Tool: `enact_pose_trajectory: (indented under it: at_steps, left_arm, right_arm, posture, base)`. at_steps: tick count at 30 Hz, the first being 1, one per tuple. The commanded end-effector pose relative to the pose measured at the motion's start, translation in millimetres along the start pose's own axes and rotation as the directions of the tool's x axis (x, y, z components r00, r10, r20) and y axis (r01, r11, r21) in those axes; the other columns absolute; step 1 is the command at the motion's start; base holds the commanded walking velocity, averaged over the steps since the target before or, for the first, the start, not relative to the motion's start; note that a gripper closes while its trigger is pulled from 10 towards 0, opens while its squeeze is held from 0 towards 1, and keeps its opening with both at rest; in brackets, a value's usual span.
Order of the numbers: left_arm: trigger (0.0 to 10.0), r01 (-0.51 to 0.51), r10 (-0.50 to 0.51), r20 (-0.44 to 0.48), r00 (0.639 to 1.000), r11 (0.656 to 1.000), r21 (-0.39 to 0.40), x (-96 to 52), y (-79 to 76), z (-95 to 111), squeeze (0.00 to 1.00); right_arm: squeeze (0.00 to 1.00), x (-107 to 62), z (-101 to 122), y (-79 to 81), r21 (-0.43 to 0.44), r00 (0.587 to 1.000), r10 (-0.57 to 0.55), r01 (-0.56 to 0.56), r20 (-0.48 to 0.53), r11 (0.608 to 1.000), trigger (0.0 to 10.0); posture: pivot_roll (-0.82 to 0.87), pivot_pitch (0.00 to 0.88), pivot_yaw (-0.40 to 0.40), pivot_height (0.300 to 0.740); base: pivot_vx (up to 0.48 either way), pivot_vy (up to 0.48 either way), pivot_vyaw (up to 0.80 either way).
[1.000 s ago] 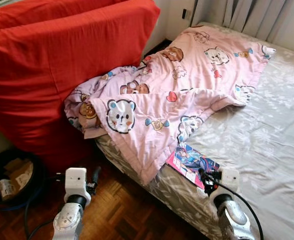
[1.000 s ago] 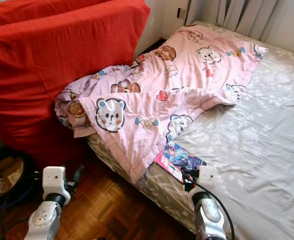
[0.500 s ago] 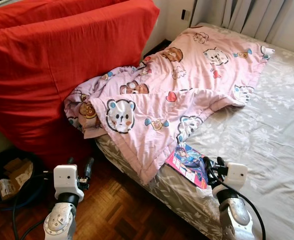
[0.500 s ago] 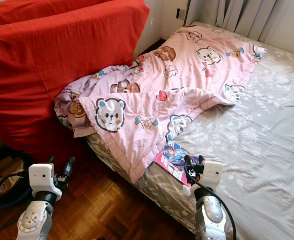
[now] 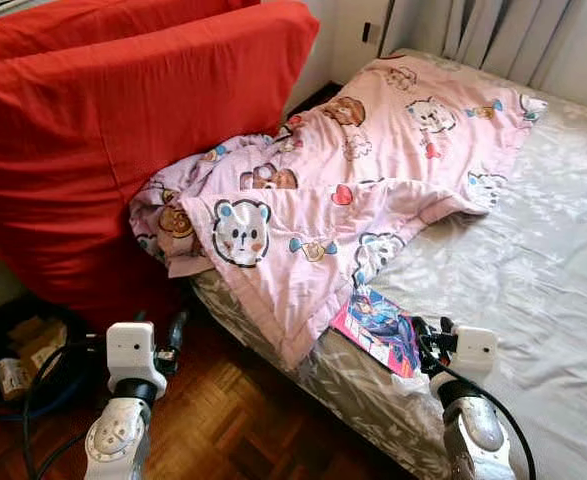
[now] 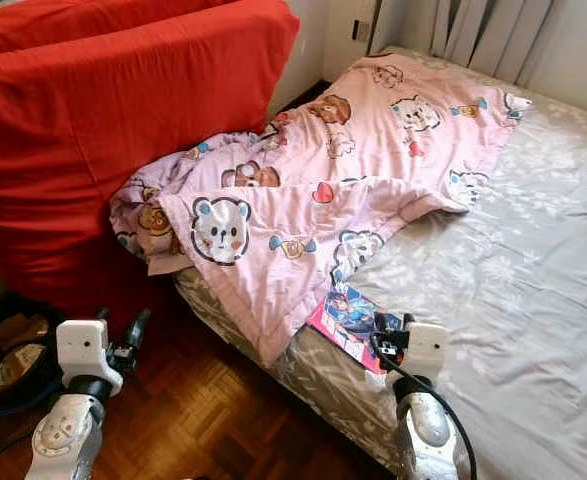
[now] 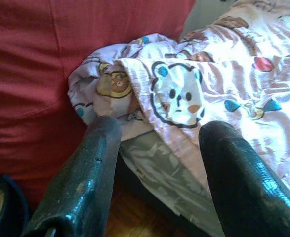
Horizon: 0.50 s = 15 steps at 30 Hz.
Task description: Clean up the room
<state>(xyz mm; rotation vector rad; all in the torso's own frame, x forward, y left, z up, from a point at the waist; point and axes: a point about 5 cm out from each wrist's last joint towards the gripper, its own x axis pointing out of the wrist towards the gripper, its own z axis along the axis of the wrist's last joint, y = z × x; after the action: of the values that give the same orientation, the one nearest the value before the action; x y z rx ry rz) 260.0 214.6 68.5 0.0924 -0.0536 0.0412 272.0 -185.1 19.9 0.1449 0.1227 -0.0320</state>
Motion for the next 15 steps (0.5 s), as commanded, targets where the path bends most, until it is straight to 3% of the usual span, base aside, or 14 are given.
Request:
enact_pose_trajectory:
  at_steps: [1,10,15]
  left_arm:
    - [10.0,-0.006,0.005,-0.016,1.000,1.000,-0.018,-2.1,1.2,-2.0,0.00]
    - [10.0,-0.012,0.011,-0.020,1.000,1.000,-0.021,-2.0,0.4,-0.6,0.00]
    - [10.0,-0.058,0.057,-0.030,0.998,0.998,-0.036,-0.6,0.9,-3.9,0.00]
  right_arm:
    - [0.00,-3.5,-2.0,0.8,-0.005,1.000,-0.005,0.005,0.003,1.000,10.0]
    - [0.00,-1.3,1.8,1.5,-0.015,1.000,-0.013,0.014,0.017,1.000,10.0]
    - [0.00,3.3,6.6,-1.3,0.000,0.998,-0.047,0.047,0.034,0.999,10.0]
  posture:
    - [-0.05,0.148,-0.011,0.690]
    - [-0.05,0.181,-0.018,0.690]
    - [-0.06,0.126,-0.004,0.690]
  base:
    - [0.000,0.000,0.00]
    - [0.000,0.000,0.00]
    - [0.000,0.000,0.00]
